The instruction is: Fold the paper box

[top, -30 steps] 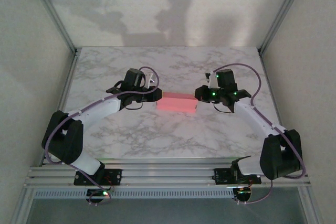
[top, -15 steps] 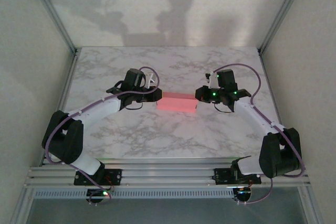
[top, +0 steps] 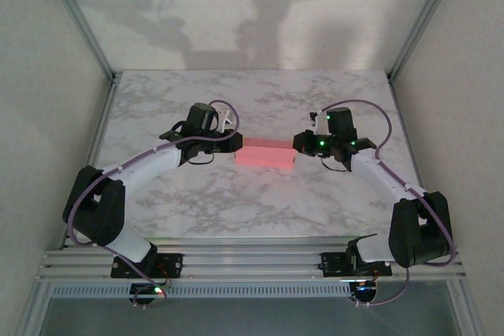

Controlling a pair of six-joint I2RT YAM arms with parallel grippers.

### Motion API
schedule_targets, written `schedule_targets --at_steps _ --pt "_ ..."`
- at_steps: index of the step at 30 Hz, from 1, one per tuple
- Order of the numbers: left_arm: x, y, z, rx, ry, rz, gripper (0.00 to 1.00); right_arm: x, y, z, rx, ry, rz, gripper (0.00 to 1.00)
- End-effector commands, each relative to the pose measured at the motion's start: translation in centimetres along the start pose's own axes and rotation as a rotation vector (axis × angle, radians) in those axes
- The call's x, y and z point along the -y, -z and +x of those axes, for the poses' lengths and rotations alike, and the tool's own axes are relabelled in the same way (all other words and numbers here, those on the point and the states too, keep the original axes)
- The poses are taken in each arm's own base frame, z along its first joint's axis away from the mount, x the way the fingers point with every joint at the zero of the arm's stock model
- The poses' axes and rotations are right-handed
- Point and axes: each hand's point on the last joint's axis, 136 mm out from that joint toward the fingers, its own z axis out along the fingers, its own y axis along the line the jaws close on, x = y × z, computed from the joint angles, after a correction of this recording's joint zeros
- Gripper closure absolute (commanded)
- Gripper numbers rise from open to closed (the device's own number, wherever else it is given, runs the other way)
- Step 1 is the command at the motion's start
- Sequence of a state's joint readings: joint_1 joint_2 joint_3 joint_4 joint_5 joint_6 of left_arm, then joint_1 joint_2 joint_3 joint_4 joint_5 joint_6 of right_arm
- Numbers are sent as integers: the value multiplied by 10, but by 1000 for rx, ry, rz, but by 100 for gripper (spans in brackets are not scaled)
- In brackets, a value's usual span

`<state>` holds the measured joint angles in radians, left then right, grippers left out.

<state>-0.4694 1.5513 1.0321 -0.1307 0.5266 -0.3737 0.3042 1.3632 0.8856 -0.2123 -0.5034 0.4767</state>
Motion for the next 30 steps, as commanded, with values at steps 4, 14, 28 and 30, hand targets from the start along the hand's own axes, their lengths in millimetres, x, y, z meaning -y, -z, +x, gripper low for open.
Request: schedule_targets --at_steps 4,14,28,30 --pt "-18 -6 18 -57 23 -59 80 7 -10 13 -14 -110 -26 100" --pt "-13 -4 14 -49 19 -46 80 -13 27 -15 73 -18 1 100" --pt "-3 0 6 -37 17 -22 80 13 16 1 -11 -16 106 100" --pt "-4 0 7 -39 18 -25 80 11 15 1 -17 -11 100 100"
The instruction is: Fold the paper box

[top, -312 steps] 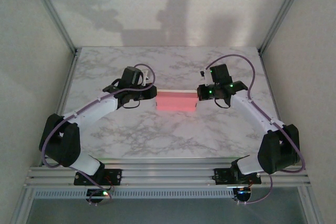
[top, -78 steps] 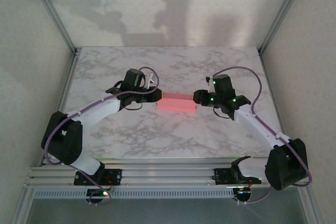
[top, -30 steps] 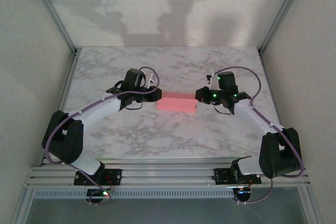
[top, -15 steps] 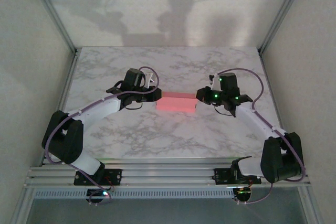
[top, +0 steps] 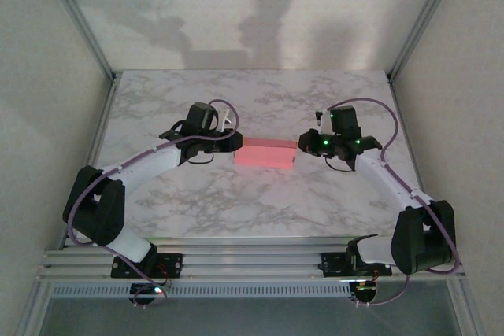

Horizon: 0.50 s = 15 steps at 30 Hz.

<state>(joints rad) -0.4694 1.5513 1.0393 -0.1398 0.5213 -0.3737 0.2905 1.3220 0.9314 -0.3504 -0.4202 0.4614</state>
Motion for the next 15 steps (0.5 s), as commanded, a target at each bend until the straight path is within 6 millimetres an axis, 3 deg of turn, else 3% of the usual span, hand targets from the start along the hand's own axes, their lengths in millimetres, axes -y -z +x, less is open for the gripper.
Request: schedule_targets --at_steps 1,7,15 --pt "-5 -1 9 -42 18 -20 80 0 -4 4 -30 11 -5 100" --pt "-6 -1 10 -43 20 -23 80 -2 -8 7 -45 15 -6 89" --pt "-7 -2 11 -46 19 -24 80 -7 -9 8 -49 25 -13 89"
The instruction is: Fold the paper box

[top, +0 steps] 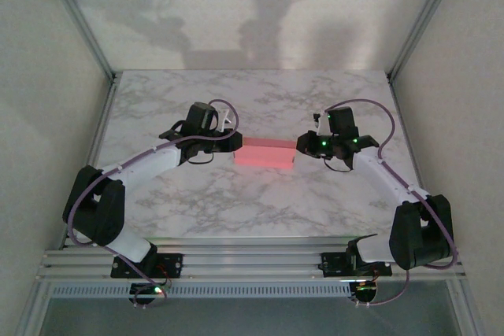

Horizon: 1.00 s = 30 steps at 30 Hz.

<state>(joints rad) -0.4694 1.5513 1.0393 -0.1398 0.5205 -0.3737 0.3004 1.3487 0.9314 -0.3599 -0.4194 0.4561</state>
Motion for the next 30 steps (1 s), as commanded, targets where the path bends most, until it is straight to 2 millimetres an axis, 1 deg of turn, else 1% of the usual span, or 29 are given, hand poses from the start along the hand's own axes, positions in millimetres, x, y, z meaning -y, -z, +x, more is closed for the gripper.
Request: schedule_targets --at_steps 1,16,22,26,28,30 --pt "-6 -2 11 -46 19 -23 80 -11 -1 0 -13 31 -26 89" --pt "-5 -3 12 -47 19 -18 80 -25 -6 0 -16 41 -64 88" --pt "-5 -3 14 -48 20 -17 80 -26 -6 -5 22 6 -82 89" --pt "-5 -2 14 -48 21 -17 80 -32 -6 -10 49 -29 -118 89" --pt "-5 -2 14 -47 20 -18 80 -32 -6 -10 46 -40 -122 88" --pt "-5 -2 15 -48 19 -17 80 -29 -6 -10 46 -48 -103 85"
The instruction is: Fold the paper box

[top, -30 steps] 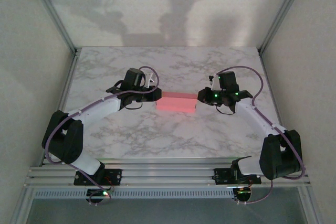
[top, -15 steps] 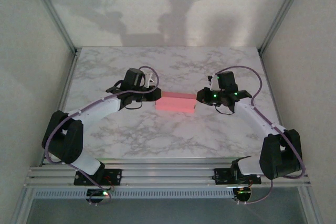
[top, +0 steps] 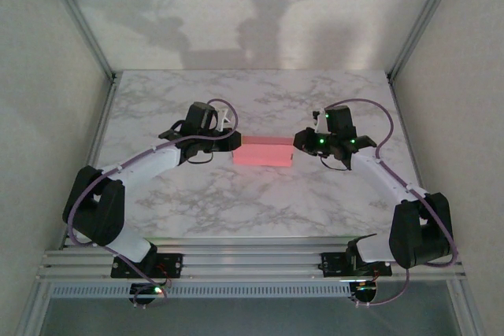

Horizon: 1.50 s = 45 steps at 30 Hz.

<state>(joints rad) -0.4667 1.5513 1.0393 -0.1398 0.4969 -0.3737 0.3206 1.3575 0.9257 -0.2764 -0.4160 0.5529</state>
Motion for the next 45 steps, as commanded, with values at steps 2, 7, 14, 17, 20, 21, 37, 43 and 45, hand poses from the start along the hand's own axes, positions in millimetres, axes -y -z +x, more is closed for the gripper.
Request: schedule_targets --at_steps 2,7,14,17,20,21,37,43,45 --pt "-1 -3 17 -61 16 3 80 -15 0 1 4 1 -52 83" --pt "-1 -2 18 -60 16 2 80 -14 4 -1 13 3 -54 77" --pt "0 -2 16 -58 15 4 80 -14 7 -2 19 27 -45 76" --pt "0 -2 16 -56 13 2 80 -10 13 -5 38 46 -3 80" --pt "0 -2 15 -57 14 2 80 -1 21 -9 65 53 73 80" --pt "-1 -2 16 -58 15 1 80 0 23 -9 71 53 78 80" --pt "-2 -2 19 -62 20 -1 81 -10 6 2 3 77 47 85" --pt "-2 -2 19 -61 18 -3 81 0 6 4 -3 101 119 87" --pt "-2 -2 19 -61 19 -2 81 0 7 3 2 108 125 87"
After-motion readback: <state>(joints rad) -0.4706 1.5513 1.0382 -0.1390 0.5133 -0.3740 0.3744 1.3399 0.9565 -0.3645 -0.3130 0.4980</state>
